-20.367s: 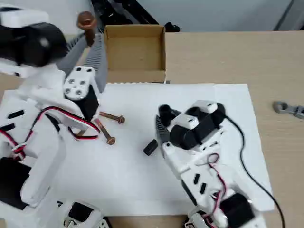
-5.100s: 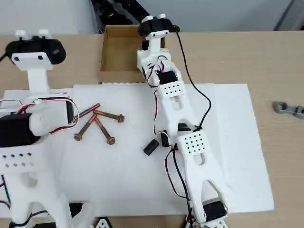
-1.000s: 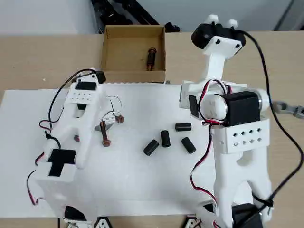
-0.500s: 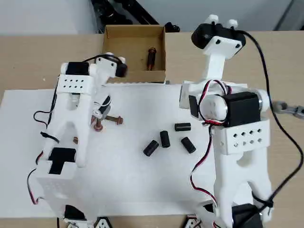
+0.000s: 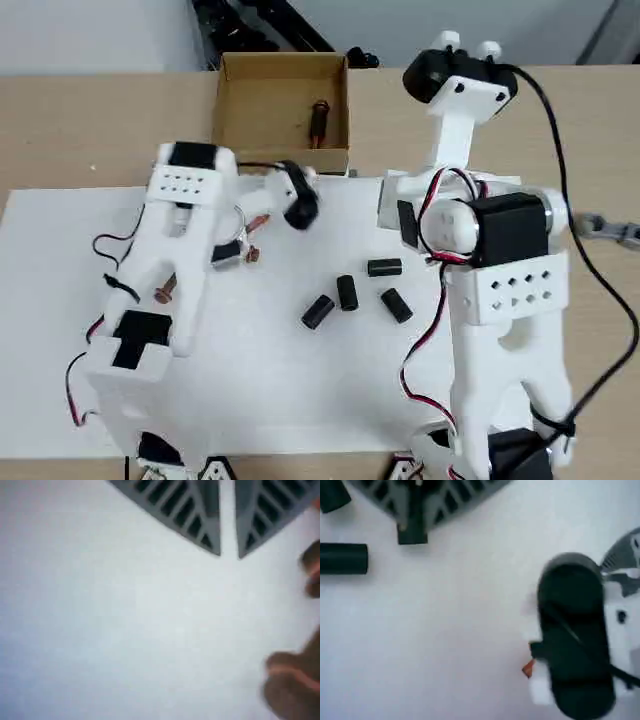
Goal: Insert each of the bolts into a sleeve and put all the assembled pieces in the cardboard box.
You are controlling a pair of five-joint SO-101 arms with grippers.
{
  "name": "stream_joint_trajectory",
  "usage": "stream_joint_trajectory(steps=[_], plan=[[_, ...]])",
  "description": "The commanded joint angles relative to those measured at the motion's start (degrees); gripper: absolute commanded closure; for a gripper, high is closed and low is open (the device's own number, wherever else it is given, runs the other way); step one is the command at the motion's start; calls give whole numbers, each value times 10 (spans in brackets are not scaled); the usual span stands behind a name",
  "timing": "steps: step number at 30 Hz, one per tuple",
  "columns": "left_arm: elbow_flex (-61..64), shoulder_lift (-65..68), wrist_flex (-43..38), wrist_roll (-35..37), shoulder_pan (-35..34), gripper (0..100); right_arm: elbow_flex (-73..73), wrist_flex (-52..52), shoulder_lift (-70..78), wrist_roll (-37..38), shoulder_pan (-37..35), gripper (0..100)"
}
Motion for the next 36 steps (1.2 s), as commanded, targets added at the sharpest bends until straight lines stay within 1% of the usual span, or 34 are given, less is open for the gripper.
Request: stream_joint_trajectory(steps=[1, 3, 6, 8, 10, 15, 19, 21, 24, 25, 27, 31, 36], plan=[[2, -10, -9, 8, 2, 995, -3, -8, -17, -6, 1, 994], [2, -10, -24, 58, 1, 995, -3, -8, -17, -6, 1, 994], [-17, -7, -25, 140, 5, 995, -3, -8, -16, -6, 1, 994], [-41, -6, -25, 209, 5, 995, -3, -8, -16, -6, 1, 994], [-71, -5, -25, 304, 6, 995, -3, -8, -16, -6, 1, 994], [-141, -5, -23, 570, 3, 992, -3, -8, -13, -8, 1, 994], [-151, -4, -26, 731, 5, 991, -2, -8, -13, -26, 1, 994], [-148, -4, -33, 827, 5, 972, 0, -8, -16, -26, 1, 994], [-151, 11, -34, 1005, 2, 925, 14, -8, -16, -28, 1, 994], [-151, 18, -33, 1048, 2, 911, 19, -8, -16, -32, 1, 994], [-151, 33, -33, 1103, 5, 891, 28, -8, -17, -40, 1, 994], [-152, 55, -33, 1167, 5, 844, 32, -8, -17, -47, 0, 994], [-171, 81, -33, 1214, 1, 830, 32, -8, -17, -47, 0, 994]])
